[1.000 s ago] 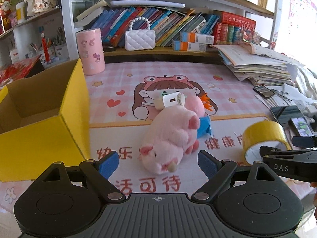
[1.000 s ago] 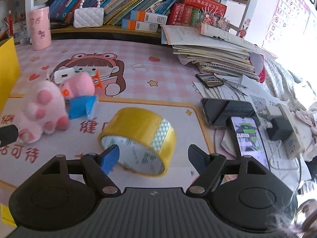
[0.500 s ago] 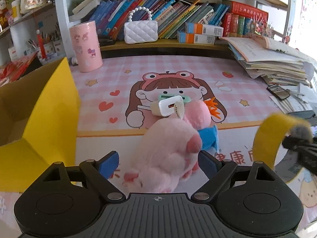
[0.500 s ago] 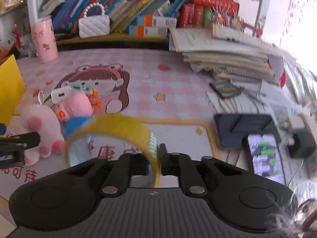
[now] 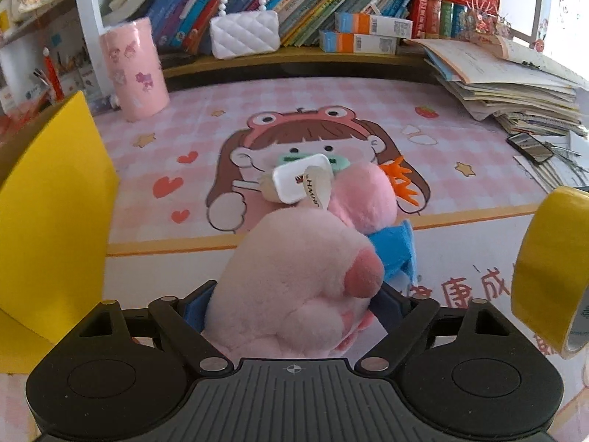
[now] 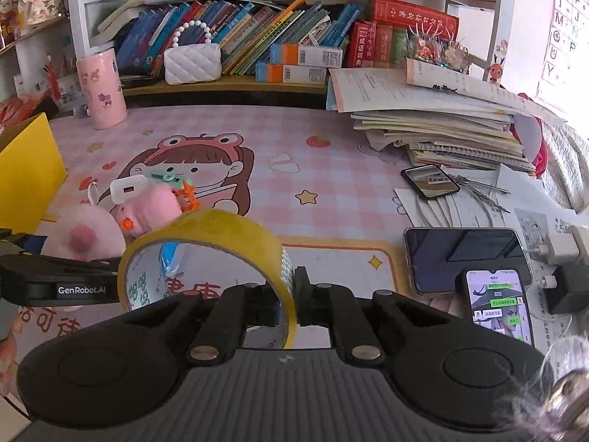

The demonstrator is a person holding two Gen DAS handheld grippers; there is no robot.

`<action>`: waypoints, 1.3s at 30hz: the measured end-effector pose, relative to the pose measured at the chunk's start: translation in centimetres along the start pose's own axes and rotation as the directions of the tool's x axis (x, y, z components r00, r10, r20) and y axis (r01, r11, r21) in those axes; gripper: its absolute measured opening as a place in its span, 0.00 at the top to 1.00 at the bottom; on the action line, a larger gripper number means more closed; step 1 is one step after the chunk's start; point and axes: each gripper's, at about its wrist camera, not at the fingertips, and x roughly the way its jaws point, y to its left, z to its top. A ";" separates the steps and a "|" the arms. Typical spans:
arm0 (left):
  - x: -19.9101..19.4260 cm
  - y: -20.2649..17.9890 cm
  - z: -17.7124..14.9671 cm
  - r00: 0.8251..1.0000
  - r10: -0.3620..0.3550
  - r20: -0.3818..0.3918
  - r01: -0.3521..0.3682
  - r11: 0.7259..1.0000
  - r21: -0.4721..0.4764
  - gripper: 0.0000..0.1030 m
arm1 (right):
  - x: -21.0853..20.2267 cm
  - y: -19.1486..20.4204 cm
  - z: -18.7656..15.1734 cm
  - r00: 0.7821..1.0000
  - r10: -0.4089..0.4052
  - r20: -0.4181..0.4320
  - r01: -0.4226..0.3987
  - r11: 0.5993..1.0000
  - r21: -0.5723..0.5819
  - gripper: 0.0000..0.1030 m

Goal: Organize objects
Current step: 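Grasp the yellow tape roll with the right gripper while the left grasps the pink pig plush, then carry the tape roll and pig plush in both grippers over the yellow box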

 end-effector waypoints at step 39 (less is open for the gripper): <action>-20.1 20.7 -13.1 0.980 0.049 0.193 0.023 0.934 -0.357 0.35 | -8.6 22.4 -4.9 0.973 0.228 -0.037 -0.231 0.952 -0.200 0.93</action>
